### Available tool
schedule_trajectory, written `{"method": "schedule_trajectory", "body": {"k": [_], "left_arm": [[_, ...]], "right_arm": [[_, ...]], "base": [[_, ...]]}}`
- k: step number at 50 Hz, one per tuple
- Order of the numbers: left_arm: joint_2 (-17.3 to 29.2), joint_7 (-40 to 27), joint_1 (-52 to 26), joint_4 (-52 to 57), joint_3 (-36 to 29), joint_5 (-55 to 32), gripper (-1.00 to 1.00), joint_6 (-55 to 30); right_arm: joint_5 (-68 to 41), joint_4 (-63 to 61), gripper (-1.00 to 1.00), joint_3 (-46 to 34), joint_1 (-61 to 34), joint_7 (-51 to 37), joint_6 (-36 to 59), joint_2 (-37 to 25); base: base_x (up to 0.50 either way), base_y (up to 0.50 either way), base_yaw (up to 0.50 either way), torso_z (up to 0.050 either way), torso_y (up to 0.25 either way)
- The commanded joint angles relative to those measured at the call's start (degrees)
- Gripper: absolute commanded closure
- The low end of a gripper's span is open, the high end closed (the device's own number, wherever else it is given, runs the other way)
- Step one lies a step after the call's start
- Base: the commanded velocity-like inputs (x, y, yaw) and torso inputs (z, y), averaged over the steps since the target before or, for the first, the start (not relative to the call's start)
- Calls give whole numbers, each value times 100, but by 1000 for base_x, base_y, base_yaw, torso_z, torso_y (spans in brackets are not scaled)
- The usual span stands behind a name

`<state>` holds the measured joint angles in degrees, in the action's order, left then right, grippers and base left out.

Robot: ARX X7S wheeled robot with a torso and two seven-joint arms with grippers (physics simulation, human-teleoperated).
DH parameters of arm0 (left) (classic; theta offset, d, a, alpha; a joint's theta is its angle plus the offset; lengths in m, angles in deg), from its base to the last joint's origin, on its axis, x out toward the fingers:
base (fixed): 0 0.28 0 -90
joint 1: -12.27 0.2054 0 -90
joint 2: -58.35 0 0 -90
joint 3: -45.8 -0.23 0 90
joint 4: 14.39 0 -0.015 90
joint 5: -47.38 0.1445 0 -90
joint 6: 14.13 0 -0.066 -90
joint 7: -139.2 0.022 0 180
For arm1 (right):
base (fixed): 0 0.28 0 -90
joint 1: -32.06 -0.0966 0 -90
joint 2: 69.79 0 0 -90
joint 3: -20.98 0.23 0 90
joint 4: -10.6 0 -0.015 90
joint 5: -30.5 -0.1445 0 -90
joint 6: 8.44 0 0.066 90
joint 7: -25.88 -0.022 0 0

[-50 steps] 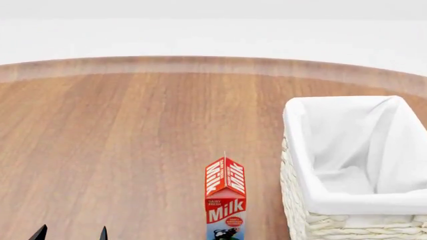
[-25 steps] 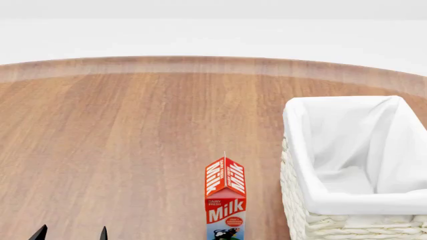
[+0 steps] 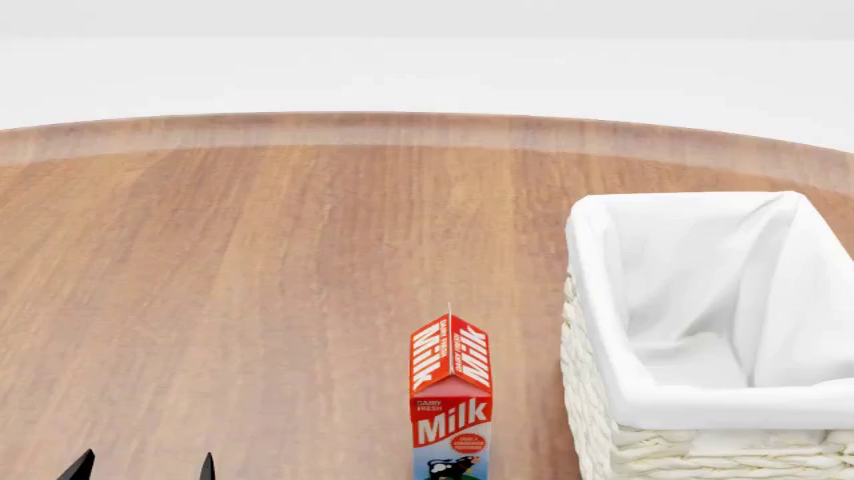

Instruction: Pick up the orange juice, and put it in the basket.

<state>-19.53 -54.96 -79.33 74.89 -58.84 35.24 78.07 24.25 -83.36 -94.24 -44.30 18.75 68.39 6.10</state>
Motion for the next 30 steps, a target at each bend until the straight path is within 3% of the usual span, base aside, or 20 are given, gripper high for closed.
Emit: {"method": "schedule_trajectory", "body": {"k": [1,30], "left_arm": [[21,-25,-6,-3,-28,-21,-100,8],[72,-85,-20,-9,-94,-72,-100,27]], "right_arm": [[-8,349,-100,-53,-247,-5,0,106],[7,920,-100,-161,-755,-79,48,259]], "base": [[0,0,0,0,0],[0,0,0,0,0]]}}
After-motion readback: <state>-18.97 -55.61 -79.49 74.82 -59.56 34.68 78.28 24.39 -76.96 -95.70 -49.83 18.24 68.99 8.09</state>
